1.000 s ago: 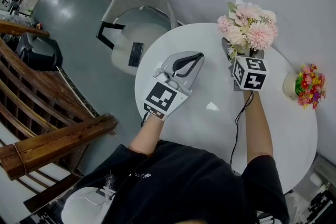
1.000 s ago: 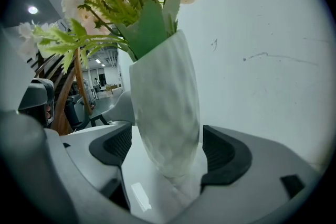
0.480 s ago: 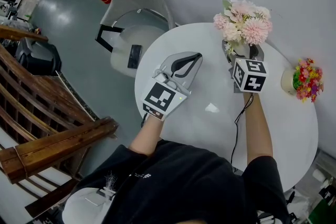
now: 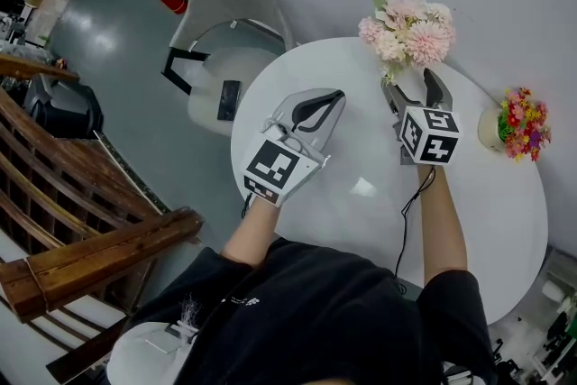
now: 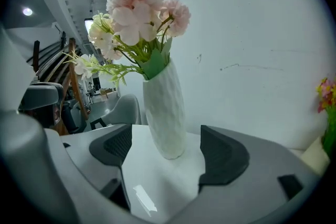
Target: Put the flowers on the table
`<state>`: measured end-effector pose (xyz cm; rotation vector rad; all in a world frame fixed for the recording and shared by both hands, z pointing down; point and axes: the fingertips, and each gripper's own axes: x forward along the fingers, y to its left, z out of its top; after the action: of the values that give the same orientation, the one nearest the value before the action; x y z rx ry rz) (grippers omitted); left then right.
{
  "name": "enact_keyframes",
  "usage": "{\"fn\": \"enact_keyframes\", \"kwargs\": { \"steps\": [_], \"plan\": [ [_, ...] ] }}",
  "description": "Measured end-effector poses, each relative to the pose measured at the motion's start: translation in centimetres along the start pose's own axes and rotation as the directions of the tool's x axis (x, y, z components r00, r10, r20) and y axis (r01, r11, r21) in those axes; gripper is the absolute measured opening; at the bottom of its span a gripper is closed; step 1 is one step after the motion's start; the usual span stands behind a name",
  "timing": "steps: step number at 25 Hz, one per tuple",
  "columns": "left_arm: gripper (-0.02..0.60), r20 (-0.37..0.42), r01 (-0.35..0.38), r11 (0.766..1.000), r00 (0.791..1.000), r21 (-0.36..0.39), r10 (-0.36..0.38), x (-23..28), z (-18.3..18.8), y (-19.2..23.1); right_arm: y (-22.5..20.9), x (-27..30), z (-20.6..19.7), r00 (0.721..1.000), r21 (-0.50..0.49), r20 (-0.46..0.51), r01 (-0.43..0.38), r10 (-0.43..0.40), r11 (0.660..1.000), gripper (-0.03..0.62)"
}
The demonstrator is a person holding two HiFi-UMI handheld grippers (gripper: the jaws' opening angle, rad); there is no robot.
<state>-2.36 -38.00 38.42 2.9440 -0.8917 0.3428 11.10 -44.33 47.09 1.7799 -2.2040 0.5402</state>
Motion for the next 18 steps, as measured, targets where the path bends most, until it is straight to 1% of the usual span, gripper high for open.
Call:
{"fn": "enact_keyframes", "kwargs": {
  "steps": [5, 6, 8, 9, 18],
  "plan": [
    [0.005, 0.001, 0.008, 1.000, 1.000, 0.012, -0.008, -0.5, 0.2, -0.5, -0.2, -1.2, -0.2, 1.000, 0.041, 0.010, 0.017, -0.017, 0.999, 0.408],
    [0.005, 0.001, 0.009, 1.000, 1.000, 0.014, -0.009, -0.6, 0.2, -0.5, -0.4, -1.5, -0.2, 0.999, 0.056, 0.018, 0.029, -0.030, 0.998, 0.390],
    [0.005, 0.000, 0.012, 1.000, 1.000, 0.017, -0.012, -0.9, 0.3, -0.6, -0.8, -2.1, 0.0, 0.998, 0.077, 0.033, 0.059, -0.062, 0.995, 0.323],
    [0.005, -0.001, 0.014, 1.000, 1.000, 0.019, -0.014, -1.0, 0.3, -0.7, -0.9, -2.4, 0.1, 0.997, 0.078, 0.039, 0.071, -0.074, 0.994, 0.301],
    [0.005, 0.011, 0.023, 0.999, 1.000, 0.042, -0.024, -2.4, 1.2, -1.3, -0.1, -4.8, 0.5, 0.991, 0.083, 0.053, 0.118, -0.123, 0.990, 0.207]
  ]
}}
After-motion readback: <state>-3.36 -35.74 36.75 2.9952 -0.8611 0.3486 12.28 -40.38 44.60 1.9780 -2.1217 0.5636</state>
